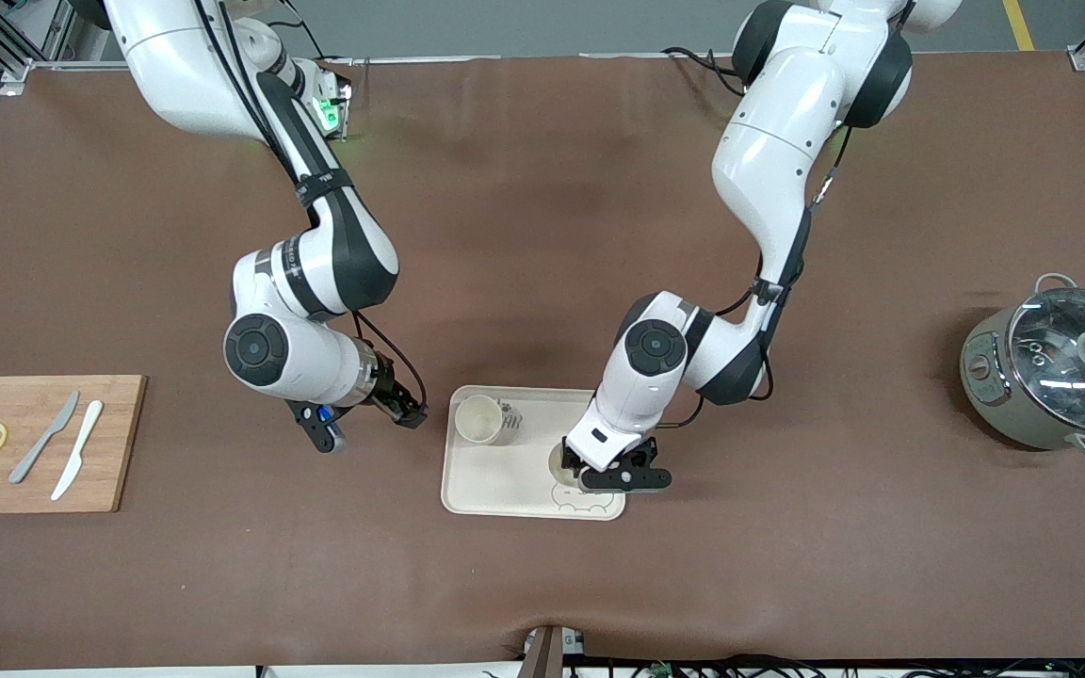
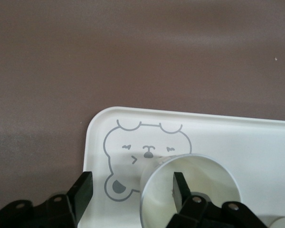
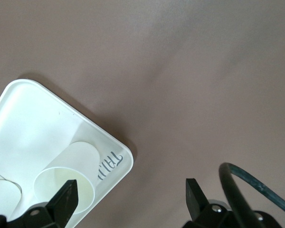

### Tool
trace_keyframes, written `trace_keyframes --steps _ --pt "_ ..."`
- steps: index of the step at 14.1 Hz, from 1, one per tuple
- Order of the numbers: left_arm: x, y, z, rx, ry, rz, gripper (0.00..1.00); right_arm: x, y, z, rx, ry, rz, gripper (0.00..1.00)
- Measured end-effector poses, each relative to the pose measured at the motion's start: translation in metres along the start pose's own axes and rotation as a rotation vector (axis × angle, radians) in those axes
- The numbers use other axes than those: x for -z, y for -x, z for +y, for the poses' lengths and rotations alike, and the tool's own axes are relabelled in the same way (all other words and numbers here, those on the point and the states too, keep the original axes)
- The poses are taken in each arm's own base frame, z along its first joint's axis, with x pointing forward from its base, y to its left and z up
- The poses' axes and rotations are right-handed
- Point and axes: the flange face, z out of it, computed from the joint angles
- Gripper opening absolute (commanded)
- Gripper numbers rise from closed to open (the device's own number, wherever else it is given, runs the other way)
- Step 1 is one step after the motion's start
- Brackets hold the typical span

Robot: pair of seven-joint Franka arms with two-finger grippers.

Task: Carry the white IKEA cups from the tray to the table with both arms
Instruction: 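Reach the right gripper to the other white cup on the tray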

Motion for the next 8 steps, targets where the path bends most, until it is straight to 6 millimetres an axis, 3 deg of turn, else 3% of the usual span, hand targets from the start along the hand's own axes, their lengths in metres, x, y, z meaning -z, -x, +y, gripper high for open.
trace_keyframes --steps 1,4,8 --pt "0.0 0.0 0.0 0.0 0.0 0.0 0.48 -0.003 0.001 -0.001 -0.01 -0.003 0.002 1.0" --pt "0.0 0.0 0.001 0.0 0.0 0.0 0.38 -0.011 0.011 -0.01 -0.026 -0.037 0.021 1.0" --pt "0.0 0.0 0.001 0.0 0.0 0.0 0.16 -0.024 0.02 -0.014 -0.031 -0.031 0.023 1.0"
